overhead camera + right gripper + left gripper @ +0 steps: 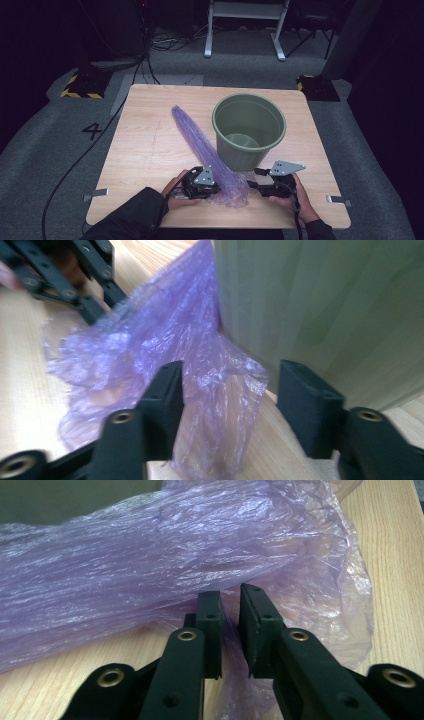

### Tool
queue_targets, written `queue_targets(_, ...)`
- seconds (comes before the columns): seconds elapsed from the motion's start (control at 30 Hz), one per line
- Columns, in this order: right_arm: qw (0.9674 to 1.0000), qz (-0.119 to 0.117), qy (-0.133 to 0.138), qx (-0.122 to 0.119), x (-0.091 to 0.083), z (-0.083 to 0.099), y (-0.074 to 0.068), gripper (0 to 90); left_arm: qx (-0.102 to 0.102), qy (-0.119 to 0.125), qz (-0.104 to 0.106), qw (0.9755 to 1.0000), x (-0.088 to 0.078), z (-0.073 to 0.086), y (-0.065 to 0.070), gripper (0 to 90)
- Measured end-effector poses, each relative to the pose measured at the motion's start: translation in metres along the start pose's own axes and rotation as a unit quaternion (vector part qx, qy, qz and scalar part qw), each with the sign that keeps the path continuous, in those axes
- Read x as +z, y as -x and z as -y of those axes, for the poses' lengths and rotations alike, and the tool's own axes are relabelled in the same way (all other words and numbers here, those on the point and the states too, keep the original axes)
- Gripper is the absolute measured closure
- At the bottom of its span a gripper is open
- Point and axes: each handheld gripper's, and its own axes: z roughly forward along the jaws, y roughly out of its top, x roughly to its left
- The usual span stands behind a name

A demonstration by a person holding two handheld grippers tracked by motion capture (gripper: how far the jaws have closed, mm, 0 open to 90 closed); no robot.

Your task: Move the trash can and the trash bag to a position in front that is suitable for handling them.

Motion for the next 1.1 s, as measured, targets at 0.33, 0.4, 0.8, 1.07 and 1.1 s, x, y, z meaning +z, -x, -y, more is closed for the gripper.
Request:
queue_targets(0.33,0.9994,-0.014,-0.021,-0.023,0.01,0.004,-0.005,81.5,-0.005,0.0,-0.009,0.9999,0.002,-0.004,0.003,46.3)
queue_targets(0.4,0.9991,-0.017,-0.026,-0.029,0.011,0.005,-0.006,84.9,-0.013,0.013,-0.005,0.9998,-0.001,-0.004,0.001,33.4)
queue_targets(0.8,0.9997,-0.007,-0.016,-0.017,0.003,0.008,0.0,79.9,-0.038,0.039,-0.01,0.9985,-0.037,-0.003,-0.006,24.1)
queue_targets(1.07,0.9998,-0.009,0.009,-0.017,-0.003,0.002,-0.004,54.6,-0.043,0.037,-0.033,0.9978,-0.058,0.005,-0.014,28.9)
queue_targets(1.1,0.9997,-0.008,0.007,-0.021,-0.004,0.002,-0.005,53.5,-0.052,0.042,-0.041,0.9969,-0.064,0.008,-0.019,27.9)
